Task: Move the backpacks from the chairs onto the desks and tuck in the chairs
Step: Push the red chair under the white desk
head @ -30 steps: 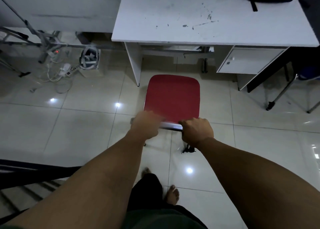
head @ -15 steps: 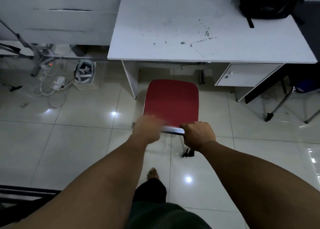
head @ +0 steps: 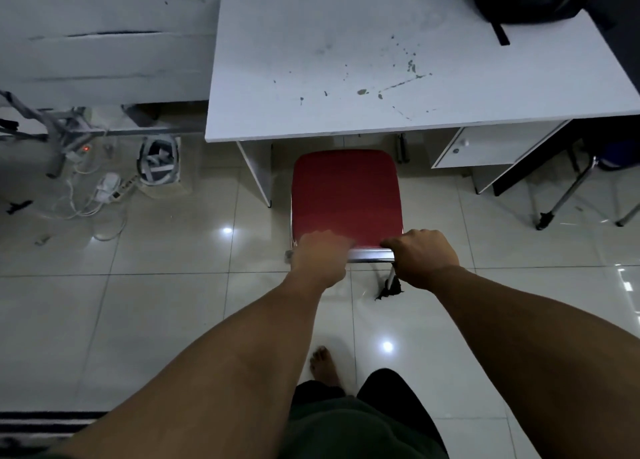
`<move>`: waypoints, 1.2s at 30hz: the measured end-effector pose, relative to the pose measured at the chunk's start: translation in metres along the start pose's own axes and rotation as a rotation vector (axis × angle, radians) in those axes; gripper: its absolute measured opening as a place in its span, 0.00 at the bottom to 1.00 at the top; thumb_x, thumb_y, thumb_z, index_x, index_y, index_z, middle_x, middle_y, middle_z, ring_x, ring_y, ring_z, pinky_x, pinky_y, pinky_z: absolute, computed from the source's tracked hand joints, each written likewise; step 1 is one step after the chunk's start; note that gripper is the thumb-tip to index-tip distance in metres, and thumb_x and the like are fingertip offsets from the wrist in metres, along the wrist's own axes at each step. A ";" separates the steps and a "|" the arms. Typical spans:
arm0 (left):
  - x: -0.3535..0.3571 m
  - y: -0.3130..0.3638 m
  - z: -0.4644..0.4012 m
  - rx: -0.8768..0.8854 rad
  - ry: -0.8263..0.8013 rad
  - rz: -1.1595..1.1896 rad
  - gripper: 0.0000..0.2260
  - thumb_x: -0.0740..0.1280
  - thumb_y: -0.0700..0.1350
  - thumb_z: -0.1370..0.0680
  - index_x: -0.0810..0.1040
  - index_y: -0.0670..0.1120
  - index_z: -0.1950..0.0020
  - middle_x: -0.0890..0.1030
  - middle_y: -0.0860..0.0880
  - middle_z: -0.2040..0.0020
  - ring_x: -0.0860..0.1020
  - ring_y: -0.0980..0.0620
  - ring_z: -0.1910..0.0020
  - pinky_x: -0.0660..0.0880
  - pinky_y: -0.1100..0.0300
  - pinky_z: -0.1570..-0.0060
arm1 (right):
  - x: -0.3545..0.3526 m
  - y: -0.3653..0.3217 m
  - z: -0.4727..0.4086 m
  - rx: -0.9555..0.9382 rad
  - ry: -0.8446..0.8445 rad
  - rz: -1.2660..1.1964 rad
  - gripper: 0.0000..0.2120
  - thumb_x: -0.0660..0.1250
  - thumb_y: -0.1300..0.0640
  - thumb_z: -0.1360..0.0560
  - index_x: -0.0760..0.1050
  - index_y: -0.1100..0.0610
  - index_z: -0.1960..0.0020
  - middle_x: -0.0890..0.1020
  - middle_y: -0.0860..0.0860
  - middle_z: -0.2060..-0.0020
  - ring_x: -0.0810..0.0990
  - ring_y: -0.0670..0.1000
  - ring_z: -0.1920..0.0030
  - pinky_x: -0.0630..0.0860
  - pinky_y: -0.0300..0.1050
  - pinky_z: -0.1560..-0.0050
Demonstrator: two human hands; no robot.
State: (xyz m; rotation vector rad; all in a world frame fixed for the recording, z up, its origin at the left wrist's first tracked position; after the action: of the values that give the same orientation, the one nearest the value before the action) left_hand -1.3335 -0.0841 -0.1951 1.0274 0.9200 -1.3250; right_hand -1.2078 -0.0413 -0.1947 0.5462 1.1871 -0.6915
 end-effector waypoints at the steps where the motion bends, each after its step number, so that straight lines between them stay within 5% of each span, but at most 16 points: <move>1: -0.001 0.001 -0.003 0.007 -0.001 -0.004 0.17 0.67 0.42 0.27 0.78 0.55 0.40 0.83 0.49 0.56 0.81 0.45 0.57 0.77 0.52 0.56 | 0.000 0.004 -0.002 0.004 -0.007 0.005 0.15 0.67 0.58 0.29 0.78 0.45 0.44 0.83 0.48 0.61 0.81 0.53 0.62 0.73 0.43 0.64; 7: -0.009 0.008 -0.026 0.031 0.026 -0.021 0.15 0.68 0.43 0.27 0.79 0.54 0.41 0.84 0.49 0.56 0.82 0.45 0.58 0.75 0.54 0.59 | 0.000 0.025 -0.020 -0.005 -0.014 0.034 0.13 0.68 0.54 0.29 0.77 0.44 0.45 0.83 0.45 0.62 0.81 0.51 0.65 0.78 0.45 0.64; 19: -0.028 0.000 -0.079 -0.007 0.028 -0.003 0.16 0.68 0.44 0.27 0.78 0.54 0.40 0.83 0.50 0.56 0.81 0.45 0.58 0.76 0.53 0.58 | -0.019 0.059 -0.067 -0.065 -0.021 0.040 0.13 0.65 0.55 0.28 0.77 0.45 0.44 0.84 0.46 0.57 0.82 0.52 0.61 0.69 0.42 0.64; 36: -0.067 -0.032 -0.179 -0.138 0.050 0.013 0.19 0.68 0.48 0.25 0.76 0.59 0.35 0.83 0.51 0.52 0.81 0.46 0.55 0.75 0.55 0.56 | -0.057 0.116 -0.164 -0.083 0.011 -0.003 0.18 0.66 0.56 0.27 0.77 0.44 0.38 0.84 0.49 0.56 0.82 0.55 0.59 0.68 0.43 0.64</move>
State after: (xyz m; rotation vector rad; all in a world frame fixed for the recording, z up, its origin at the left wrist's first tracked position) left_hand -1.3605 0.1077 -0.1880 0.9614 1.0261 -1.2129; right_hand -1.2402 0.1644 -0.1846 0.4795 1.2220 -0.6399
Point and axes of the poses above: each hand's wrist, its own z-axis away from the middle knuckle, its own x-axis out of the palm, y = z × x, the point moved 9 cm from there along -z, towards the middle knuckle
